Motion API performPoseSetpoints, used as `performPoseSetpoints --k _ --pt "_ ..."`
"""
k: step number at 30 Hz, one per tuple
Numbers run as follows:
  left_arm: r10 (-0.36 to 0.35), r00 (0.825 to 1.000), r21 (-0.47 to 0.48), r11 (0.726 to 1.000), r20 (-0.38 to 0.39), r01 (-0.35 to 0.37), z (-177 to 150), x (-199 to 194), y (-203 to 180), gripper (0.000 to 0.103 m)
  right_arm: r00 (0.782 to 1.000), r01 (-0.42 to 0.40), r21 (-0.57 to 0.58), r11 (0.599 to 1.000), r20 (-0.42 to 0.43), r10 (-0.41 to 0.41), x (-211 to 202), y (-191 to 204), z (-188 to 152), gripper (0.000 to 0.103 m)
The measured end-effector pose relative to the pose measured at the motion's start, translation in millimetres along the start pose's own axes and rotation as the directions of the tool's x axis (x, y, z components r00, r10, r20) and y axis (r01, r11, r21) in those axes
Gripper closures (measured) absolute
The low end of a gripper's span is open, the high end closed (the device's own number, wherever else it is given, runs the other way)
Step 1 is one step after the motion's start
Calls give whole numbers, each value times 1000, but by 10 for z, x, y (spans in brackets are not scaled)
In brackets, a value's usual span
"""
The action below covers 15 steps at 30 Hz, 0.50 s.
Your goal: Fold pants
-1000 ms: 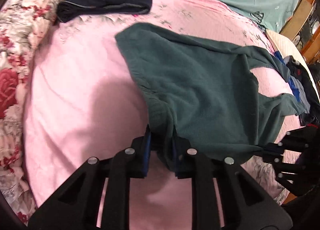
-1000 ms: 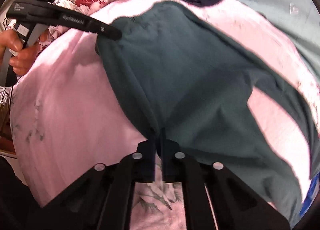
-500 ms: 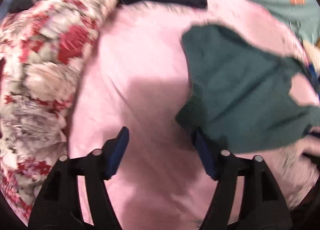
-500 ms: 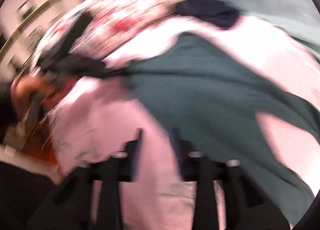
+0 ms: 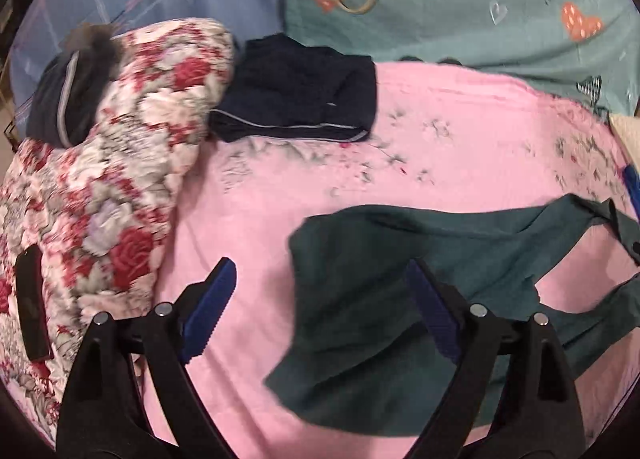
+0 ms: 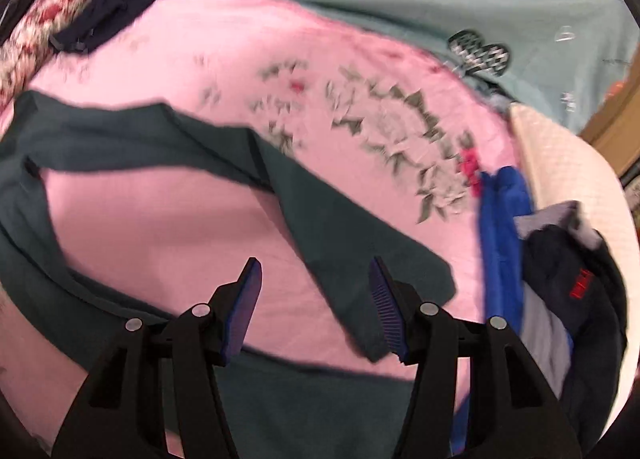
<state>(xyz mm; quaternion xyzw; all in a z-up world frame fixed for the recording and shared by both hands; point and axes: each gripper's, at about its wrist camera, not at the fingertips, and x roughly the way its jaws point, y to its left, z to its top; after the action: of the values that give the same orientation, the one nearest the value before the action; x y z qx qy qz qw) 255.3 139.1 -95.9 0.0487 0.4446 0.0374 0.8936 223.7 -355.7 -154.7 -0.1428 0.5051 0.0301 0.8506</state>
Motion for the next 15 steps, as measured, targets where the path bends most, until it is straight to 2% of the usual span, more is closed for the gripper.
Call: performPoseSetpoints --k 2,4,5,6,7,11,15 --pt "19 999 27 999 -33 -18 33 142 -194 15 1000 -7 -12 1000 -24 7 220 -29 -24 47" --pt "20 998 39 999 -51 -18 21 192 -318 15 998 -61 -14 998 -14 61 332 -65 -53 49" --pt "22 998 46 999 -58 -20 14 221 -382 15 996 -88 -18 996 -13 88 332 -82 -56 64" --pt "25 998 52 998 -63 -22 11 246 -420 15 995 -100 -32 994 -31 99 332 -90 -41 93" --pt "26 997 59 998 -69 -22 0 267 -462 15 995 -84 -54 995 -48 82 323 -92 -15 103" --pt "40 996 108 994 -81 -31 11 447 -618 15 992 -118 -64 991 42 121 34 -312 318 103" --pt "69 993 117 992 -96 -57 113 705 -625 15 988 -77 20 997 135 73 0 -732 793 103"
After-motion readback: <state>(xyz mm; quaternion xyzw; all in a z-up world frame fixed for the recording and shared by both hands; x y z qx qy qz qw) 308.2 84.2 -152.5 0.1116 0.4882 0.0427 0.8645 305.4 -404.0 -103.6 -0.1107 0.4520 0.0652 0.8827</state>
